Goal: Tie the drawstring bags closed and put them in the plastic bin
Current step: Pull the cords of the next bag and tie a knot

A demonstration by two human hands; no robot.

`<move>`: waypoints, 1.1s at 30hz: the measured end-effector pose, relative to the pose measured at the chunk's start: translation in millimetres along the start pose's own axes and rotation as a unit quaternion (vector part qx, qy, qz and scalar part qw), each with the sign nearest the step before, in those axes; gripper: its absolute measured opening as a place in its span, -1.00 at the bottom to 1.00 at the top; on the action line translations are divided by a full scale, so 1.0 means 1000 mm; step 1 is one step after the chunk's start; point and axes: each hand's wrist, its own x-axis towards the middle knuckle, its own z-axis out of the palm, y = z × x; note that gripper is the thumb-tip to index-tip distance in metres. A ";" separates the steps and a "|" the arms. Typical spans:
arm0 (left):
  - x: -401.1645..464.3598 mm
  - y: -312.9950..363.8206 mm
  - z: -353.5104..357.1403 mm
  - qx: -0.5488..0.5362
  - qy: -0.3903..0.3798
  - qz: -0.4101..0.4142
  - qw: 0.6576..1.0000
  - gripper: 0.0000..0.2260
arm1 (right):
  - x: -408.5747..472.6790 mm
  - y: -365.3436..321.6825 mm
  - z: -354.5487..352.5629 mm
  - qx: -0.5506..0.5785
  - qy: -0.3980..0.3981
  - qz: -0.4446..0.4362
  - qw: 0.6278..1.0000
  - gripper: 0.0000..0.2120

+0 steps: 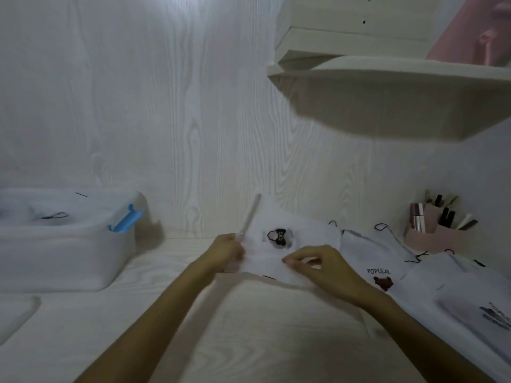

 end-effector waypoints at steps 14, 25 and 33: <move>0.000 -0.038 -0.097 0.572 0.098 0.095 0.809 -0.54 | 0.022 -0.020 0.106 -0.206 -0.228 -0.039 0.951 -0.59; -0.057 -0.105 -0.086 0.359 0.033 0.109 0.926 -0.68 | 0.060 -0.004 0.132 -0.147 -0.100 0.035 0.983 -0.59; -0.101 -0.121 -0.084 0.304 0.242 0.073 0.919 -0.55 | -0.002 -0.002 0.068 -0.015 -0.086 0.087 0.992 -0.86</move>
